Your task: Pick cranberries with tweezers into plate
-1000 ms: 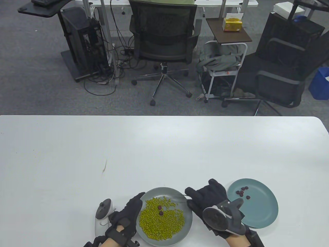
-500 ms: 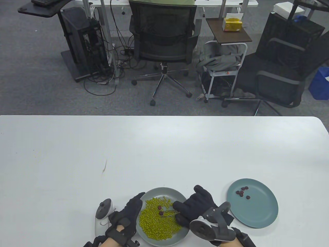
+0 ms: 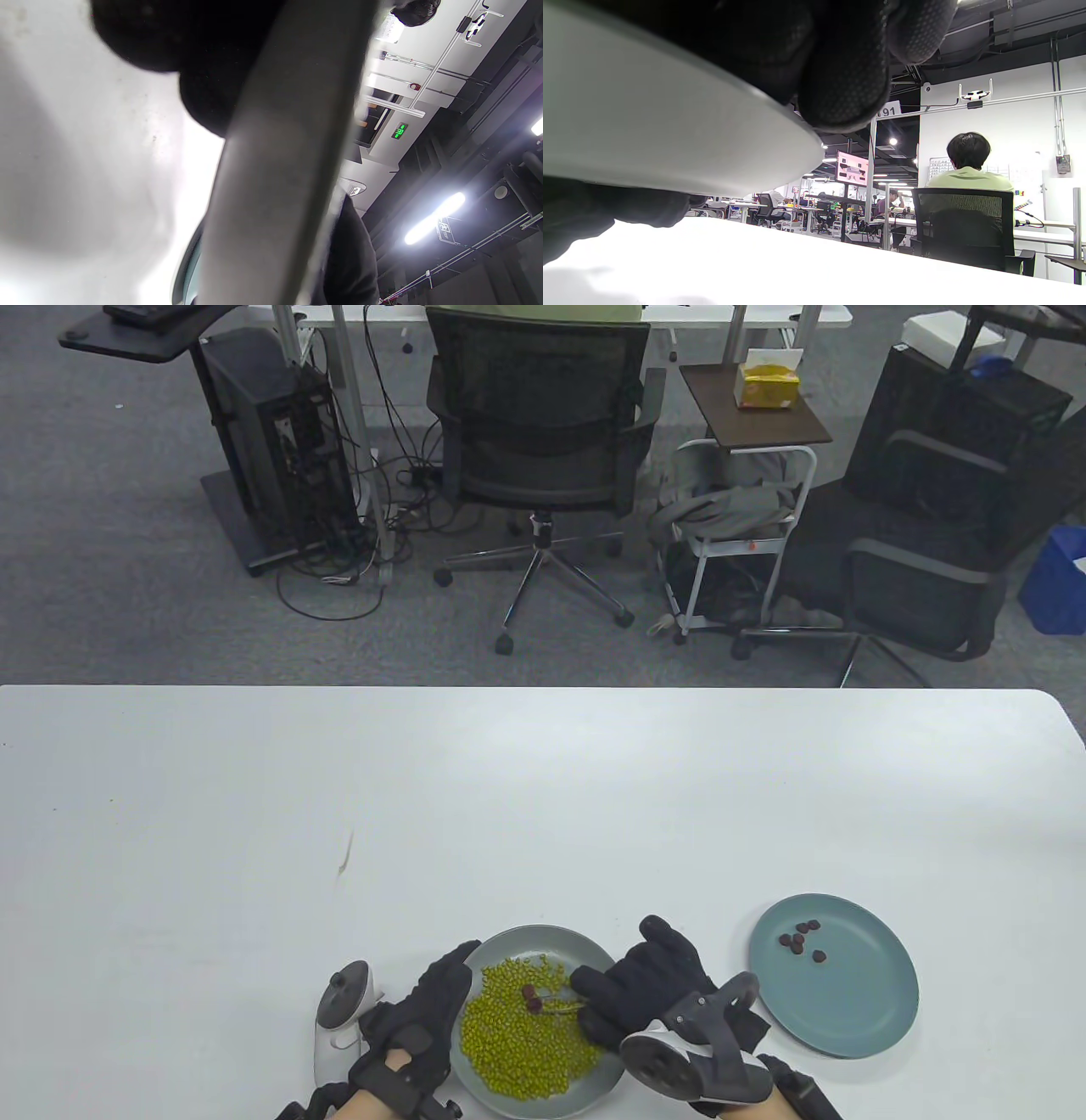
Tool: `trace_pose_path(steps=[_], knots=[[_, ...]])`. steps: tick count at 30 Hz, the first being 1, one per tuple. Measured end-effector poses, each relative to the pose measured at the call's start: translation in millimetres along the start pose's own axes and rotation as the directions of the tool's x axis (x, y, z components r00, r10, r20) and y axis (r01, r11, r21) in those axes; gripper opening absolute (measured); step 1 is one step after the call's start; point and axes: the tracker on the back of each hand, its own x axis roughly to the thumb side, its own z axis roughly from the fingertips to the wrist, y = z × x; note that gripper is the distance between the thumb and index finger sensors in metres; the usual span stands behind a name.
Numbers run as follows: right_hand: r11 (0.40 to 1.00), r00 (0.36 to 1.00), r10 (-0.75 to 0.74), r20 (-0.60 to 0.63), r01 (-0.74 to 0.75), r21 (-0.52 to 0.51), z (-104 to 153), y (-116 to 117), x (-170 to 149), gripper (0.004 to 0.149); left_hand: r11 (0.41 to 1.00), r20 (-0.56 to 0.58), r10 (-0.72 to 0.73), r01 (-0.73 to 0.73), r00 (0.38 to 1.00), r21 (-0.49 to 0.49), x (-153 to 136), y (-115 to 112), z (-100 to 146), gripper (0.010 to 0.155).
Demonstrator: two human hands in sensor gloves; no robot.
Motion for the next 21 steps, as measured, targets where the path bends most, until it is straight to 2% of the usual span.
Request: trace_pose_path(steps=[21], knots=[[0.998,0.999,-0.039,-0.008,0.038,-0.045,3.1,-8.1,-4.4,0.044,1.0,-0.006,-0.004,0.004,1.0,0.001,-1.0,0.0,0.2,0.061]])
